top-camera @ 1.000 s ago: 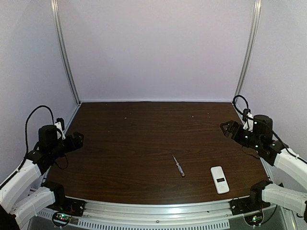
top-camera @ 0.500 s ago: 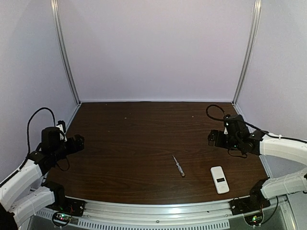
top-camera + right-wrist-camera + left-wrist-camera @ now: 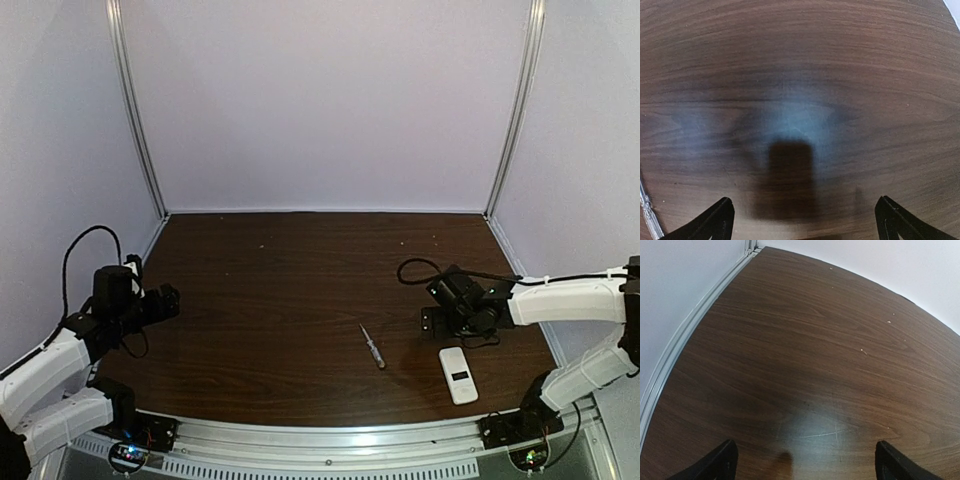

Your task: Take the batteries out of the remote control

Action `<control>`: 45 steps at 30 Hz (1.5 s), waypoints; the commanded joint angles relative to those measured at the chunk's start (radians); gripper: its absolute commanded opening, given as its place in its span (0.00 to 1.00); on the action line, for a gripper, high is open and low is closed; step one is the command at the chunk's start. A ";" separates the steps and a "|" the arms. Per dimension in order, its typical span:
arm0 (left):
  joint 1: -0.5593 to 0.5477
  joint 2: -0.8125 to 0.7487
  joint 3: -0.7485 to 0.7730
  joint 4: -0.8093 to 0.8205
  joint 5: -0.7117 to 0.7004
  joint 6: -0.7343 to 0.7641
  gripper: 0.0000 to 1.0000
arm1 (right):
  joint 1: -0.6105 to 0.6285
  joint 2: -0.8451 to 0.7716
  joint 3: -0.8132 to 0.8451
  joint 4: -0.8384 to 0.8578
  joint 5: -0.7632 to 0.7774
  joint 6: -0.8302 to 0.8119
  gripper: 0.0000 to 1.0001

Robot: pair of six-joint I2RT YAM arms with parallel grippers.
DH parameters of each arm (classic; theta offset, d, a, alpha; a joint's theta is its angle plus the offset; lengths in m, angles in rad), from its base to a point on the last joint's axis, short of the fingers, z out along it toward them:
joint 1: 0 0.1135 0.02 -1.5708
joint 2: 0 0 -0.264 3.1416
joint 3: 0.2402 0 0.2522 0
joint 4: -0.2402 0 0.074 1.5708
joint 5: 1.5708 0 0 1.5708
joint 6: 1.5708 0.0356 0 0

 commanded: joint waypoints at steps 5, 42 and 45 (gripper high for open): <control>-0.012 0.011 0.006 0.034 -0.022 -0.011 0.97 | 0.074 -0.171 -0.127 -0.107 0.028 0.181 1.00; -0.017 0.079 0.021 0.026 -0.034 -0.027 0.97 | 0.382 -0.128 -0.245 -0.100 0.024 0.568 1.00; -0.017 0.080 0.023 0.026 -0.034 -0.027 0.97 | 0.409 -0.072 -0.236 -0.082 0.026 0.569 1.00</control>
